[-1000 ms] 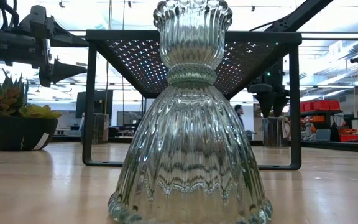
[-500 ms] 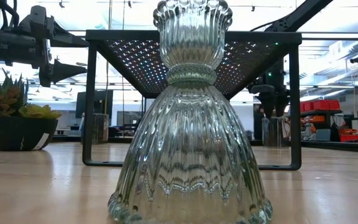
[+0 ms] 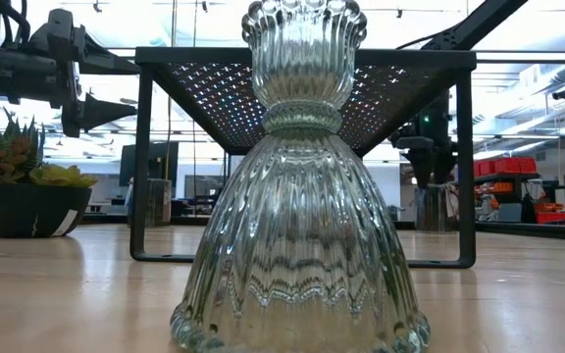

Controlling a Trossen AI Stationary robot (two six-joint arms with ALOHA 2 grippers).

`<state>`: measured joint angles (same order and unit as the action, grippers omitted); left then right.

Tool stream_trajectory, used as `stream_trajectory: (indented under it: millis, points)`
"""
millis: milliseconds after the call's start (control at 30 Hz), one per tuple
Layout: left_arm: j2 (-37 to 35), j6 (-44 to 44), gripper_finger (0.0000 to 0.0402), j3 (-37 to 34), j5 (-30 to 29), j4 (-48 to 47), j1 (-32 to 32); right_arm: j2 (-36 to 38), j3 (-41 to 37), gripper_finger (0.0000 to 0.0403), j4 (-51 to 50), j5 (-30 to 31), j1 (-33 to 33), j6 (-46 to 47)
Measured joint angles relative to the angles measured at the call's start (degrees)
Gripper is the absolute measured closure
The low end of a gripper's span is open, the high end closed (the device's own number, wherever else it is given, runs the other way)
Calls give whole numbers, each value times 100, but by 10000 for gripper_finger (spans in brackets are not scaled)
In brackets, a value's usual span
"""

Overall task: Pick & Place candle stick holders
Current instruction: Put the right silver scented candle on the shelf

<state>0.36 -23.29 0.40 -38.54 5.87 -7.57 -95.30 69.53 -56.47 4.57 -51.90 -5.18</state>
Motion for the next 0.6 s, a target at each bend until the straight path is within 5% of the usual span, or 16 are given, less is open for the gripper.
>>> stream_trajectory:
  millis: [600]
  points:
    - [0, 7, 3, 0, -26, -22, 0, -27, -8, 32, -53, 234, -15, 137]
